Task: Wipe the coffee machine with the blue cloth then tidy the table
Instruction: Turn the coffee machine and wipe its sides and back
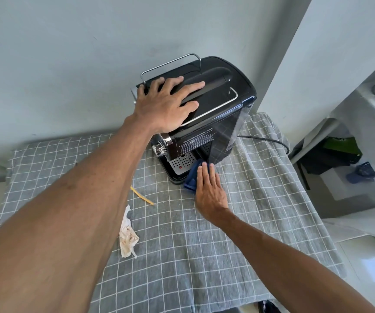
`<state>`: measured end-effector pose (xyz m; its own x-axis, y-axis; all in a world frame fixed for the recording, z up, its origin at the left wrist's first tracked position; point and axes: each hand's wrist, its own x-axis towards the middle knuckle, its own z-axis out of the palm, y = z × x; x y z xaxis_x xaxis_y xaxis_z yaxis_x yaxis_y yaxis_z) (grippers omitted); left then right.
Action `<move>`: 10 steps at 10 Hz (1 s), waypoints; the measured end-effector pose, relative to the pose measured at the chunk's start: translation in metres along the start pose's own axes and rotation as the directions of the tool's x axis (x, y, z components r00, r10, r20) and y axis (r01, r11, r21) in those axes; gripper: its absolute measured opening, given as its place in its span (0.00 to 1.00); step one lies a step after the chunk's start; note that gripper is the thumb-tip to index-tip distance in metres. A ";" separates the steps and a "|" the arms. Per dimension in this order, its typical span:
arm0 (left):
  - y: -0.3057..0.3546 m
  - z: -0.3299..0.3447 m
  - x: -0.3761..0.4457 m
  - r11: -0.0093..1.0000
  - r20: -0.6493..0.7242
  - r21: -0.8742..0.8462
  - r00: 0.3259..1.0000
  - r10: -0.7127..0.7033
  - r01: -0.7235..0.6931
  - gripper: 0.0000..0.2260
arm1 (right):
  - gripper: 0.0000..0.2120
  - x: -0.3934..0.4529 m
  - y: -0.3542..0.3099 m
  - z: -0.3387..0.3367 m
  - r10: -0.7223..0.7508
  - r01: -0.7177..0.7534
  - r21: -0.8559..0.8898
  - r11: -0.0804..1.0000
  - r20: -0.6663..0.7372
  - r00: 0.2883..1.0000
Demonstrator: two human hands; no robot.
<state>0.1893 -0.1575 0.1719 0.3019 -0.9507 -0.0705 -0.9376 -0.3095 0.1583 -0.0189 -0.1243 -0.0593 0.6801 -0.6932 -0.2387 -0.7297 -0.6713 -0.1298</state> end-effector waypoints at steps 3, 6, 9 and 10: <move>0.001 -0.002 -0.001 1.000 0.010 0.003 1.000 0.002 -0.002 0.22 | 0.33 0.004 -0.017 0.001 -0.153 0.156 0.111 0.981 -0.035 0.988; 0.001 -0.002 -0.001 1.000 0.002 -0.004 1.000 0.003 -0.003 0.22 | 0.32 -0.003 0.003 0.012 -0.198 0.207 0.100 0.973 -0.097 0.975; 0.002 -0.002 -0.002 1.000 0.001 -0.017 1.000 0.006 -0.006 0.23 | 0.29 -0.005 -0.001 -0.007 0.061 -0.010 0.587 0.809 -0.068 0.996; 0.001 -0.001 -0.002 1.000 -0.009 -0.013 1.000 0.003 -0.003 0.23 | 0.27 0.004 -0.011 -0.021 0.081 0.137 0.574 0.807 -0.338 0.938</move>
<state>0.1879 -0.1563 0.1729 0.3006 -0.9518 -0.0609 -0.9364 -0.3066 0.1709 -0.0067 -0.1256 -0.0386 0.6020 -0.7933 0.0908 -0.5364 -0.4860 -0.6900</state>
